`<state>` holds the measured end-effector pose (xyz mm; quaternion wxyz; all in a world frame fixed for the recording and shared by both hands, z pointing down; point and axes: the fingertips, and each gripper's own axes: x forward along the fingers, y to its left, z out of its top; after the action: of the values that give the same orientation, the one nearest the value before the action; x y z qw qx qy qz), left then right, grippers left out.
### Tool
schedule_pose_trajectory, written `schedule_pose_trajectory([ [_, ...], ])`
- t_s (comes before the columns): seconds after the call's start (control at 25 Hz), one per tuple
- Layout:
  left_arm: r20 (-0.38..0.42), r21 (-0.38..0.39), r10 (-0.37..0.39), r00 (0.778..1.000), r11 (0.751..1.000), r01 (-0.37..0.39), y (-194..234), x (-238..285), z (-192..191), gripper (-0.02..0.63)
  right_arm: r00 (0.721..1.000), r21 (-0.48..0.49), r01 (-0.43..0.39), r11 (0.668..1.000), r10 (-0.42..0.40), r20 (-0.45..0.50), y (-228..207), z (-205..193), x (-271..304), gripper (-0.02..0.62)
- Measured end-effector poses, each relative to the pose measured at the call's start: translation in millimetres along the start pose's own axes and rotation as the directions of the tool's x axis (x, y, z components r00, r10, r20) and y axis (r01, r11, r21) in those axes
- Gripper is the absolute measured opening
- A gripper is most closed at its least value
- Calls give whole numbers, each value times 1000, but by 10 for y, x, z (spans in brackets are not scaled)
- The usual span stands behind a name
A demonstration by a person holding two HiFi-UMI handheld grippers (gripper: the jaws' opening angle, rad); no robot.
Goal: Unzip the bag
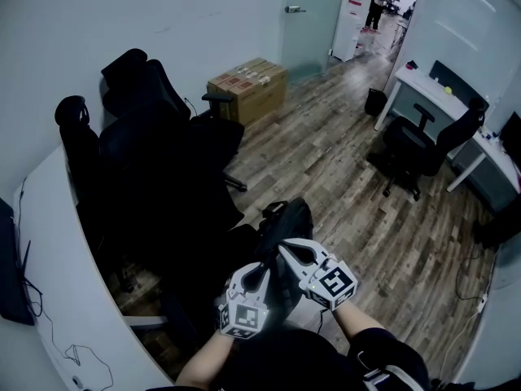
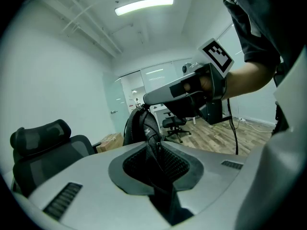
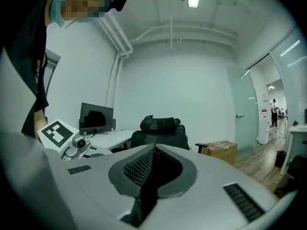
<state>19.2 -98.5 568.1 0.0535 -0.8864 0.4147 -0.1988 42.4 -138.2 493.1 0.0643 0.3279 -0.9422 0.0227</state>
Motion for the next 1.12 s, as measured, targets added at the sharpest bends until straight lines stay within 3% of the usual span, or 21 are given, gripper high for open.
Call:
schedule_pose_trajectory([
  [0.16,4,-32,6,1000,999,-5,57,-3,5,67,999,-43,46,998,-46,4,-161,41,25,44],
  [0.68,-4,-85,19,1000,996,-20,219,-110,-40,66,991,-28,124,992,-125,-54,-702,13,209,44],
  [1.12,-21,-135,55,998,989,-57,341,-256,-150,64,978,54,191,980,-186,-91,-1234,-251,444,44],
])
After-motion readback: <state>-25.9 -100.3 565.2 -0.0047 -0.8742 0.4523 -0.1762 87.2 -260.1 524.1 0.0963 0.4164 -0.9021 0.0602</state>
